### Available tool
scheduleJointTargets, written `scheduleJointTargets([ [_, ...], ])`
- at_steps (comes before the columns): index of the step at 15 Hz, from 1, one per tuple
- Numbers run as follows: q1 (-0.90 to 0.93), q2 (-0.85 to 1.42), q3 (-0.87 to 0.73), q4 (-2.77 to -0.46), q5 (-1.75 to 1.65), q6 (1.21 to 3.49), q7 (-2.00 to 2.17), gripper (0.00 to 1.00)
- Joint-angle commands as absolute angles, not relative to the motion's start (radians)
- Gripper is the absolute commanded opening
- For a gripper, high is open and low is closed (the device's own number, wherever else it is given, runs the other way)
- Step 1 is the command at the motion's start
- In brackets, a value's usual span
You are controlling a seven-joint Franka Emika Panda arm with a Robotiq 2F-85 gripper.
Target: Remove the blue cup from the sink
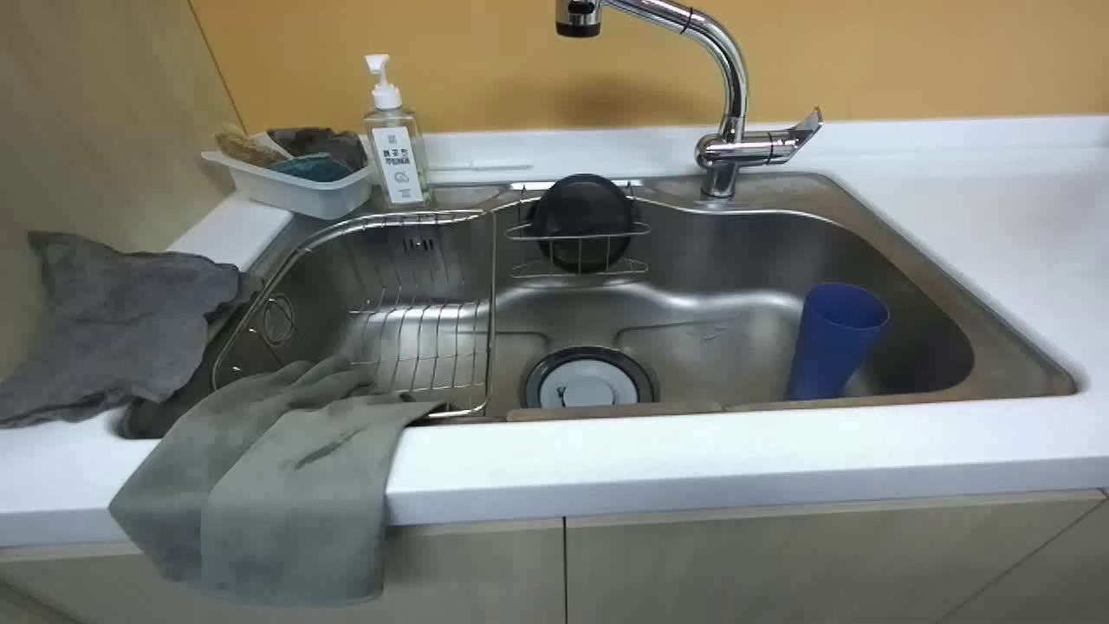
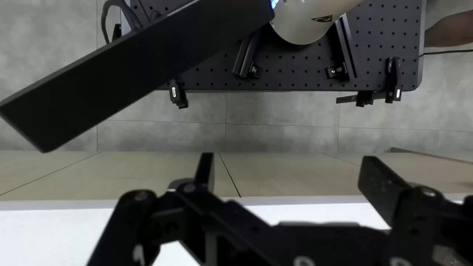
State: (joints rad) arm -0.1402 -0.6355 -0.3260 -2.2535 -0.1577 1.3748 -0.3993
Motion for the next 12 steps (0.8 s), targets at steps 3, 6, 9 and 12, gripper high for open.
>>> scheduleJointTargets([
  [3,-0.139,-0.635,-0.326,-2.251,-0.158,1.375,-0.399,1.00],
  [6,-0.139,-0.635,-0.326,-2.251,-0.158,1.375,-0.399,1.00],
  [9,-0.139,-0.635,-0.326,-2.251,-0.158,1.375,-0.399,1.00],
  [12,-0.137,-0.629,-0.312,-2.256,-0.157,1.421,-0.374,1.00],
])
